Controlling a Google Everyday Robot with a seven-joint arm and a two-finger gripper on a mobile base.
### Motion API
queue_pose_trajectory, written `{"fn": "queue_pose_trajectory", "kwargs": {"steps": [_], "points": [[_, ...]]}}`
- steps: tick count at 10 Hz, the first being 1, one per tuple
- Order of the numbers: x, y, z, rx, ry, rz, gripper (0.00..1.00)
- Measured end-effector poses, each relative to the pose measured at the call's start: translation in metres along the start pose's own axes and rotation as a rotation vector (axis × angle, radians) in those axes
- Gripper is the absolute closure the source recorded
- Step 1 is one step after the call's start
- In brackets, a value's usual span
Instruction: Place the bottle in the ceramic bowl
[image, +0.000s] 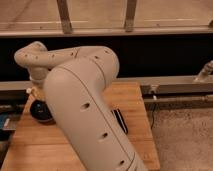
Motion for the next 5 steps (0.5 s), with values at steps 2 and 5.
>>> {"fn": "queue_pose_trajectory", "kwargs": {"steps": [2,5], "points": [[0.0003,-0.0002,-0.0003,0.000,0.000,-0.001,1.00],[-0.0007,0.0004,0.0002,-0.003,-0.001,-0.003,1.00]]}}
